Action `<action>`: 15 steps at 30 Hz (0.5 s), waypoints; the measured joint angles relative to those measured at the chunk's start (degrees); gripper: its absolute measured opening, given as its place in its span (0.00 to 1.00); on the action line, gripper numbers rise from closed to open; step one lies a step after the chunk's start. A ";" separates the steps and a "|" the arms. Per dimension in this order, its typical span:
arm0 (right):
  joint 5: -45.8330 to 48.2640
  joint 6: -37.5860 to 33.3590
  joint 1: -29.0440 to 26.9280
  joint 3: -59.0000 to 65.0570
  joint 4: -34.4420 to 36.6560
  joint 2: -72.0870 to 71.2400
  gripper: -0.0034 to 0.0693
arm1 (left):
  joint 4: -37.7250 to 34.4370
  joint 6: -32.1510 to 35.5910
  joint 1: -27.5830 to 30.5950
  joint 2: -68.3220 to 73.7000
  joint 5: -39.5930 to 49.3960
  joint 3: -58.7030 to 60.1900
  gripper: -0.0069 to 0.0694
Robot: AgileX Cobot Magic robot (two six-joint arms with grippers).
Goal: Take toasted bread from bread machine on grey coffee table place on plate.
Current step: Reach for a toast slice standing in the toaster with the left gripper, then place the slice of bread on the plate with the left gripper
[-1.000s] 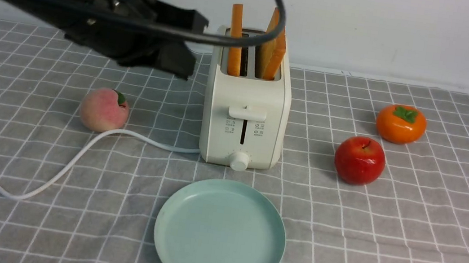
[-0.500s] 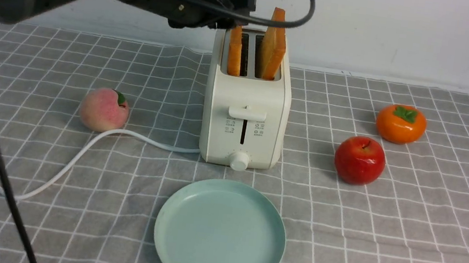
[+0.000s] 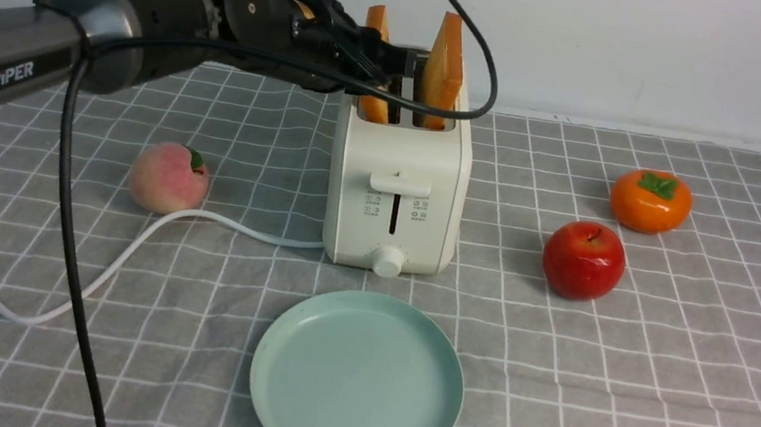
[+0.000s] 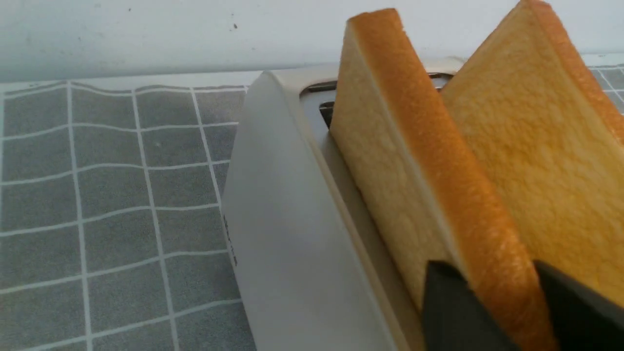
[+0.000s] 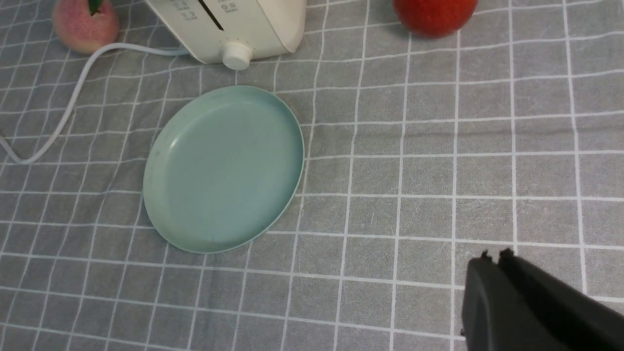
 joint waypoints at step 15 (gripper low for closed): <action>-2.89 0.00 0.00 0.00 -0.05 0.00 0.11 | 2.09 -3.98 0.18 -28.99 24.82 5.51 0.20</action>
